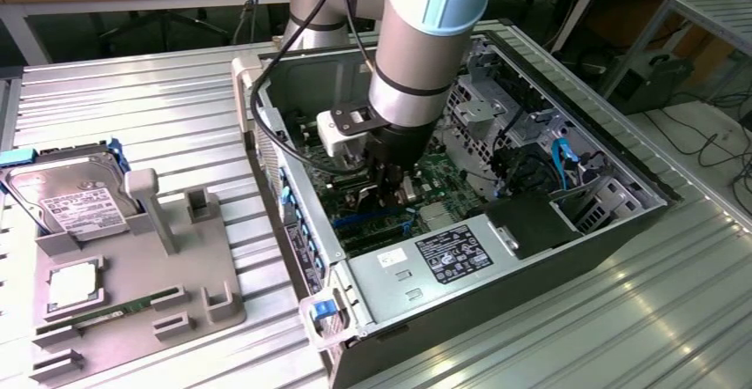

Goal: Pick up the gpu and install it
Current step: 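Insert the gpu into the slot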

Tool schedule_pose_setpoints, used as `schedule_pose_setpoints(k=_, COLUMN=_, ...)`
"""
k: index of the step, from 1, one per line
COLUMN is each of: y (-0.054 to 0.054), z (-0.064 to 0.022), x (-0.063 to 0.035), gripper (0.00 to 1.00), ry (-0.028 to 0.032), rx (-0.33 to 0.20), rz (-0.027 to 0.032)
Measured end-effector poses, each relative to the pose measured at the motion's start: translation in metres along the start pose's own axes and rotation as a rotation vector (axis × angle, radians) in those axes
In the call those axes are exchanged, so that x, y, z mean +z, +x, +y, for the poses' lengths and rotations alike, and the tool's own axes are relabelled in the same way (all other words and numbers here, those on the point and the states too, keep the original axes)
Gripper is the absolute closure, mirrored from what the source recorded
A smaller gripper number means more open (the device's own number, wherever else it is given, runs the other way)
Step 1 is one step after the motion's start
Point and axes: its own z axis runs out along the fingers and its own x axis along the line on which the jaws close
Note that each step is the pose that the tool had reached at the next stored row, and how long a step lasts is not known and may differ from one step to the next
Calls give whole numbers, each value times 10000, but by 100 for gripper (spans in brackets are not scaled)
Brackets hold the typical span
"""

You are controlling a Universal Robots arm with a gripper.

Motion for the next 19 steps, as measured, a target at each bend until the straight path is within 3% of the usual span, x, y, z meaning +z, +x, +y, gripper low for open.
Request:
schedule_pose_setpoints(k=9, y=-5, z=14, x=34, gripper=73, ry=0, rx=-1, rz=-1)
schedule_pose_setpoints(k=13, y=-3, z=18, x=117, gripper=73, ry=-11, rx=0, rz=1)
schedule_pose_setpoints(k=19, y=-4, z=19, x=120, gripper=73, ry=-12, rx=0, rz=-1)
